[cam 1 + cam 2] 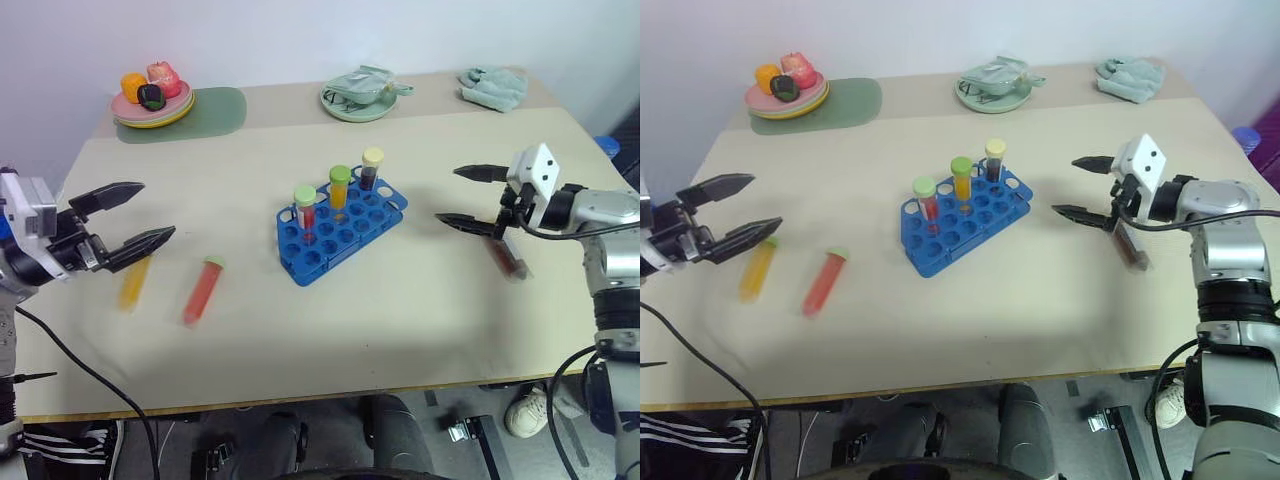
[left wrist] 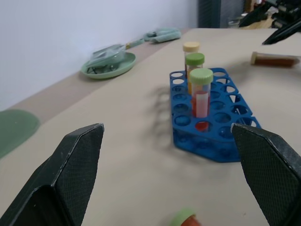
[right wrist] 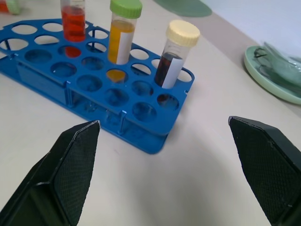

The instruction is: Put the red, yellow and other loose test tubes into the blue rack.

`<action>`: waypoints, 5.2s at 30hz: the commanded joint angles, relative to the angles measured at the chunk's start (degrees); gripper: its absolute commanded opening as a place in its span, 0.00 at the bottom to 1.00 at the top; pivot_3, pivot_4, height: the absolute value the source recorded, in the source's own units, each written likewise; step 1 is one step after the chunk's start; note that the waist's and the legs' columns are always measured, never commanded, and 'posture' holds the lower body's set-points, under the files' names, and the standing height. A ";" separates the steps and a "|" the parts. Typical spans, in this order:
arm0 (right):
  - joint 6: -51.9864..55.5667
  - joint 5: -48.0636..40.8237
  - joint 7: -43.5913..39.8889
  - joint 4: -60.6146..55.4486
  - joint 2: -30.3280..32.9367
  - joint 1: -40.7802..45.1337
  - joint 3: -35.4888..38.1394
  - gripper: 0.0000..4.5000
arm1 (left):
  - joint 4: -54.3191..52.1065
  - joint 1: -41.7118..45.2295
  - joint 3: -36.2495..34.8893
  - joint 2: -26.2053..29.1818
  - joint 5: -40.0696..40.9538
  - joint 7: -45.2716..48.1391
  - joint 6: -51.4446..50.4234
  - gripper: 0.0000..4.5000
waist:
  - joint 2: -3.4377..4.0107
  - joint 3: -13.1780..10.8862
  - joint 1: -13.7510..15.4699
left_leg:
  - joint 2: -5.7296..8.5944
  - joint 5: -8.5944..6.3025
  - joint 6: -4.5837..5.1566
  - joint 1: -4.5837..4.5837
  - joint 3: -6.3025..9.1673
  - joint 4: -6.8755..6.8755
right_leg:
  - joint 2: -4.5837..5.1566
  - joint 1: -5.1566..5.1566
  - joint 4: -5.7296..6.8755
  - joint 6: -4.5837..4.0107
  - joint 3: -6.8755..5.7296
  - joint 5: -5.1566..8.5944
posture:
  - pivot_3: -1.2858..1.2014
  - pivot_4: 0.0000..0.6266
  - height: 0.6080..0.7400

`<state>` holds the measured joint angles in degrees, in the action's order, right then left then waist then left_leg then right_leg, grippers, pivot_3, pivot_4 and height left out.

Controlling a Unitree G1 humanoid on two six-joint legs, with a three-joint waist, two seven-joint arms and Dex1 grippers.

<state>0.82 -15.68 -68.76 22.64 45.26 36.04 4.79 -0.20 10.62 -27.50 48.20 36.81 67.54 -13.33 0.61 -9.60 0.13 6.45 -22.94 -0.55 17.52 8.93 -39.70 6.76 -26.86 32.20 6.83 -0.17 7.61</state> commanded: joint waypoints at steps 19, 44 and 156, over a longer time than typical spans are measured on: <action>62.75 -0.83 20.42 -24.90 6.81 9.66 -3.92 1.00 | 4.00 6.90 6.34 -4.33 -1.45 0.85 4.20 0.99 | 0.00 0.01 0.55 | 0.00 0.00 0.00 0.12 0.05 -0.11 | 0.01 -0.06 -0.02 -0.08 0.03 -0.06 | 0.52 0.24 1.00; 83.33 0.95 27.52 3.32 9.69 21.45 -16.99 1.00 | -11.86 -0.83 7.21 -3.48 9.03 3.33 -8.58 0.99 | -0.05 0.03 0.37 | -0.02 0.01 0.00 0.83 -0.27 -0.35 | 0.02 -0.70 -0.09 -0.06 0.00 -0.29 | 0.52 0.24 1.00; -13.78 5.84 42.34 3.10 -35.33 -0.95 -1.61 0.17 | -9.12 0.66 3.86 -1.83 8.13 0.06 -10.06 1.00 | -0.07 0.11 -2.83 | -0.19 0.02 -0.02 0.60 -0.62 -0.29 | -0.15 -0.72 0.05 -0.19 0.00 -0.51 | 0.52 0.24 1.00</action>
<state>-12.64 -9.09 -26.36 26.36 10.30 34.37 2.68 -7.58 11.46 -21.53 45.49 44.45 67.56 -24.27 0.55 -9.49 -2.70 6.26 -22.92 -0.57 18.12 8.32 -39.99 6.61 -27.58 32.25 6.63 -0.16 7.10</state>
